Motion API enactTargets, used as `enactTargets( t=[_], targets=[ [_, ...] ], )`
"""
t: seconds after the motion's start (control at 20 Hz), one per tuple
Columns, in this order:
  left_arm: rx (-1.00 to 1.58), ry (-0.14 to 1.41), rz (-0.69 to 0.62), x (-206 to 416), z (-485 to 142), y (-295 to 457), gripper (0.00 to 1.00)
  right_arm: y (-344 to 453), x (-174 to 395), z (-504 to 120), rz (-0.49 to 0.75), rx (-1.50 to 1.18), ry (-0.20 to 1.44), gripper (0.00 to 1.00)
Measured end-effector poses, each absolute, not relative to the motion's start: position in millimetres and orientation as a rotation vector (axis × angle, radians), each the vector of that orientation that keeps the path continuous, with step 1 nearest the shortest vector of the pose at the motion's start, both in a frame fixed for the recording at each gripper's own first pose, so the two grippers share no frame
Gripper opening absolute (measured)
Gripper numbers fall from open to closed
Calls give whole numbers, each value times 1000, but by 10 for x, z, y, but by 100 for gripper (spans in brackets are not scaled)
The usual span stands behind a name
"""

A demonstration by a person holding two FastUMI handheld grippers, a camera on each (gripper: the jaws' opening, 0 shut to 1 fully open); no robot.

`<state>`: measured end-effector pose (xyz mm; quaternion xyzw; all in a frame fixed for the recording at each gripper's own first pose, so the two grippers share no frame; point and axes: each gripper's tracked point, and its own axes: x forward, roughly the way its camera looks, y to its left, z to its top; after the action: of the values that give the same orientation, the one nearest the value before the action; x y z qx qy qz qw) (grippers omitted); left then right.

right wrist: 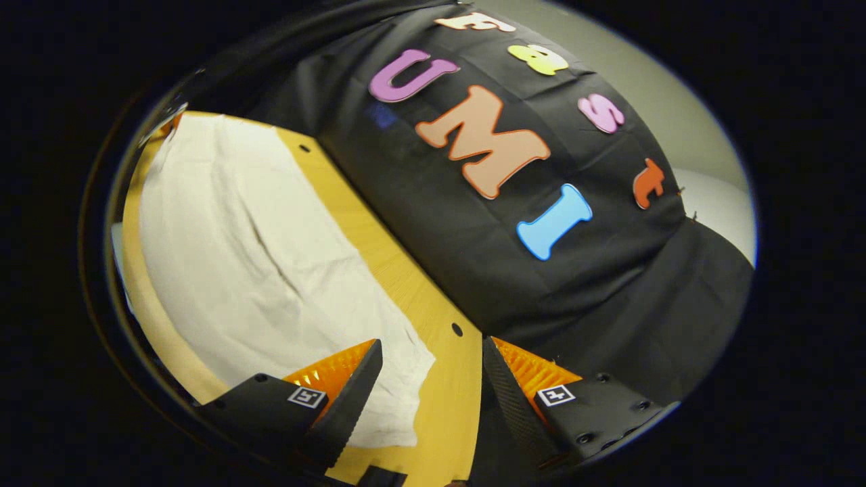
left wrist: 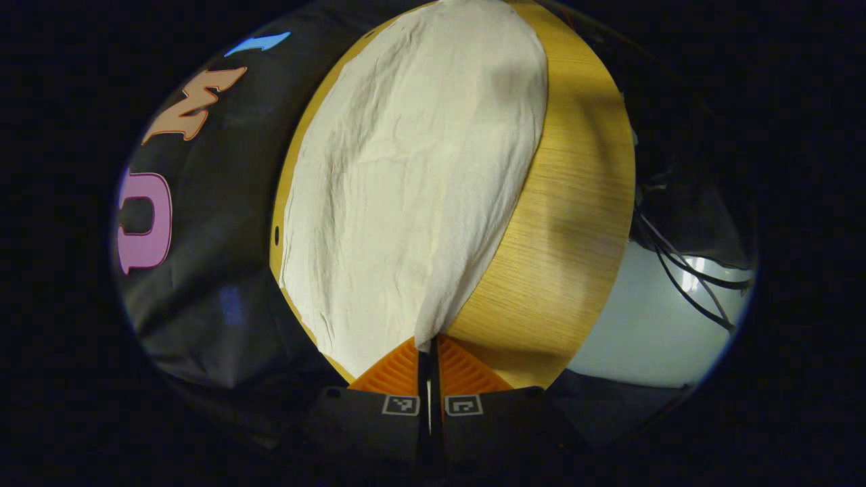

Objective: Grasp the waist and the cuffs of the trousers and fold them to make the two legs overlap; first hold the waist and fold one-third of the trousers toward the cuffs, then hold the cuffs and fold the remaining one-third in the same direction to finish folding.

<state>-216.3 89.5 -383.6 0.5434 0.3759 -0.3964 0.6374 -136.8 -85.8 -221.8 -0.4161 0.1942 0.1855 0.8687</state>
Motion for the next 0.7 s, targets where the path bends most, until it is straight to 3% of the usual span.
enactTargets(
  t=[0.4, 0.7],
  targets=[
    [1252, 854, -901, -2168, -3834, 891, 0, -1205, -2115, -3111, 606, -1067, 609, 98],
    [1270, 850, -893, -2165, -3839, 898, 0, -1307, -2436, -3449, 686, -1123, 690, 97]
  ],
)
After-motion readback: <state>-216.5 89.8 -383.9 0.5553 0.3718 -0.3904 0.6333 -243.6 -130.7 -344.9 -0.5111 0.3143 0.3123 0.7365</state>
